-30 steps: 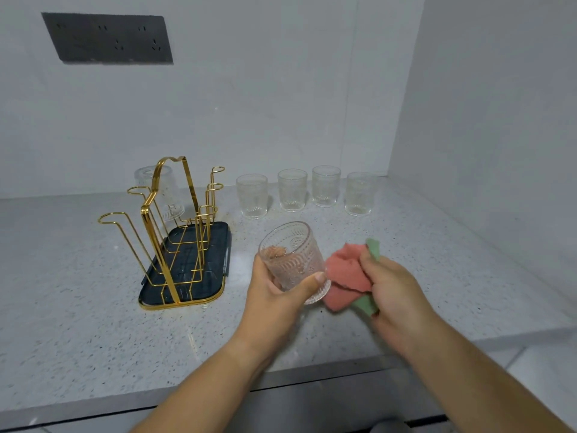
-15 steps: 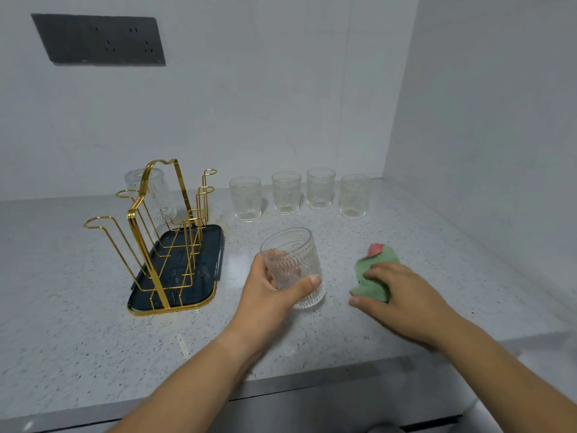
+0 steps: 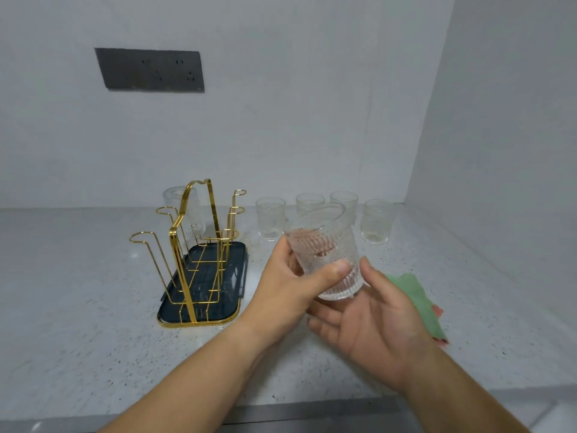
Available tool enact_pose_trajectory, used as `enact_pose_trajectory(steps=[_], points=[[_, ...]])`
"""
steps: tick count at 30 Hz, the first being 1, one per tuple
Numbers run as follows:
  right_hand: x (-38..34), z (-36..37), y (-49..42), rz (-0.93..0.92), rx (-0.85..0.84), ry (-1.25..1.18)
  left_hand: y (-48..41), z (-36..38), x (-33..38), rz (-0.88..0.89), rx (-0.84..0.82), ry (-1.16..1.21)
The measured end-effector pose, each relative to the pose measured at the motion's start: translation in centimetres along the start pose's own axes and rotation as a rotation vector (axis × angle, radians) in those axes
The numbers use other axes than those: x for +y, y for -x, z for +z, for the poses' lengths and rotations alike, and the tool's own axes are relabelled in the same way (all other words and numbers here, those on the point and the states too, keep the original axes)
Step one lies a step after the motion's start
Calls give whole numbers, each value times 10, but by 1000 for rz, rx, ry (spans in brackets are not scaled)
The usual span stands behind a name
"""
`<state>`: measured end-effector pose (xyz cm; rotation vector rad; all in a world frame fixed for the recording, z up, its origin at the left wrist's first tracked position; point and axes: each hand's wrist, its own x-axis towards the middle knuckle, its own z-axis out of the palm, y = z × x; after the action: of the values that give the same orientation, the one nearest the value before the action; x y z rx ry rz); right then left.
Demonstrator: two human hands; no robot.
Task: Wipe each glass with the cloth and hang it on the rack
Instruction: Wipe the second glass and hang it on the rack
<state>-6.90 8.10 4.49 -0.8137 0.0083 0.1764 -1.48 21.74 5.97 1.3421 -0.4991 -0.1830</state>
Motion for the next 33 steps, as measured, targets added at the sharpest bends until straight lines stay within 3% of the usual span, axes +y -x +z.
enact_pose_trajectory(steps=[7,12,19,25,33], points=[[-22,49,-28,-186,-31,-186,-15,-14,51,63,12,-143],[-49,80,-59,-291,39,-125,-38,-47,96,110,95,-265],[-89,106,-116,-399,110,303,-100,-107,155,47,43,-611],[-98,106,-168,-448,114,623,-150,-137,155,-56,-155,-911],[-103,102,-222,-496,87,941,-197,-173,148,-71,-196,-924]])
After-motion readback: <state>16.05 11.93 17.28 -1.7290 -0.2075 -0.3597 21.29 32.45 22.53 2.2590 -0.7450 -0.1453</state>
